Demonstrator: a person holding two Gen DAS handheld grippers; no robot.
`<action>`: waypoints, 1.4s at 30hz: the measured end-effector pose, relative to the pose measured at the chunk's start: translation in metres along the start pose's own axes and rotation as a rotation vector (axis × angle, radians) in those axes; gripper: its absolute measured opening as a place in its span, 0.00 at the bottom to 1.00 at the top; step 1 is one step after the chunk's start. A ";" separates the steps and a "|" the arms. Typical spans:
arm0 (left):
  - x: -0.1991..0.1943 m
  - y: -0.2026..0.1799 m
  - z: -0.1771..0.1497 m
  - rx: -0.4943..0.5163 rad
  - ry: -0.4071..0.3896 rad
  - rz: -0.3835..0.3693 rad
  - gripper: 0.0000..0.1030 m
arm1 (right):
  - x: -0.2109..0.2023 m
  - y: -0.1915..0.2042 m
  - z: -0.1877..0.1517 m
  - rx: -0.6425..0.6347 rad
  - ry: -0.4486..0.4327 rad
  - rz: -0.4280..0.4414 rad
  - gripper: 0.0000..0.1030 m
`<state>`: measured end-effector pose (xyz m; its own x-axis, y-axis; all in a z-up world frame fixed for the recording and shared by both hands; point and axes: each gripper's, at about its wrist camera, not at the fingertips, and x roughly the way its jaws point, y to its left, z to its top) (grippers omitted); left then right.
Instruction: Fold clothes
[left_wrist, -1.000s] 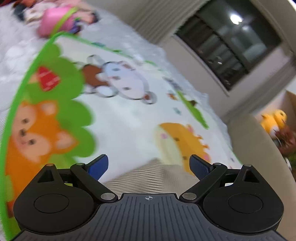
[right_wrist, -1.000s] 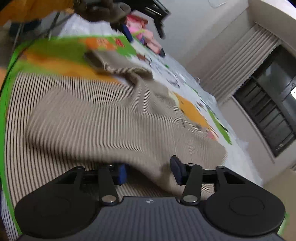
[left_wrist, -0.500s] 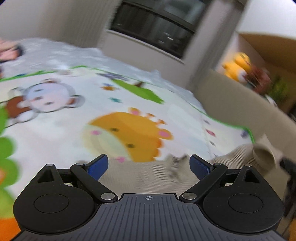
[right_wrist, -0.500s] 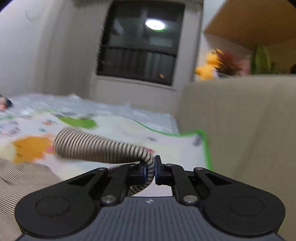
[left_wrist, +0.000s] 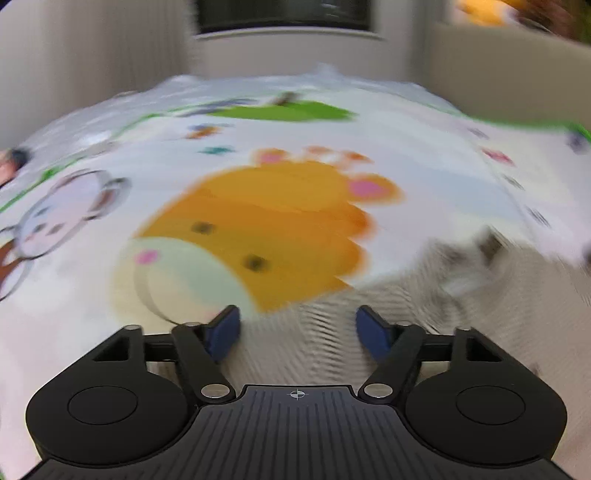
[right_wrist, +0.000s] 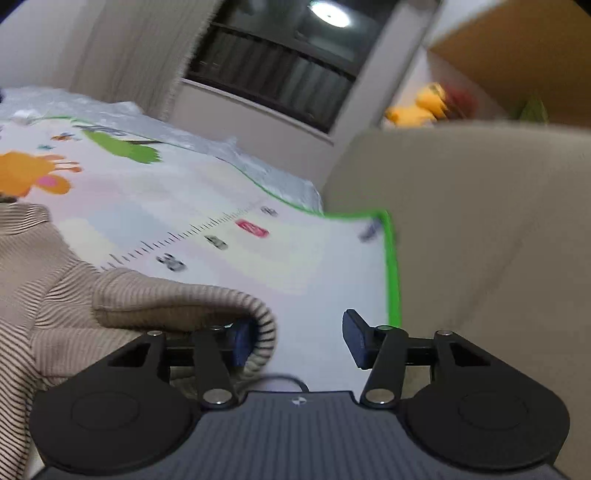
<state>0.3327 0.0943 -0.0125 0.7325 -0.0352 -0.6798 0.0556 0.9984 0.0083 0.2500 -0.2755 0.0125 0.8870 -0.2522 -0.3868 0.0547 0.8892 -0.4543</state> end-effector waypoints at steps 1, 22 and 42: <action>-0.001 0.011 0.004 -0.042 -0.015 0.032 0.73 | -0.004 0.004 0.001 -0.043 -0.019 0.020 0.53; -0.119 -0.006 -0.119 -0.118 0.017 -0.529 0.99 | 0.000 -0.058 0.017 0.469 0.066 0.017 0.08; -0.117 0.004 -0.140 -0.159 -0.092 -0.569 1.00 | -0.051 0.142 0.122 0.325 -0.094 0.525 0.11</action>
<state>0.1524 0.1081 -0.0352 0.6736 -0.5631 -0.4788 0.3595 0.8156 -0.4535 0.2683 -0.0893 0.0659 0.8689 0.2720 -0.4136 -0.2761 0.9598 0.0510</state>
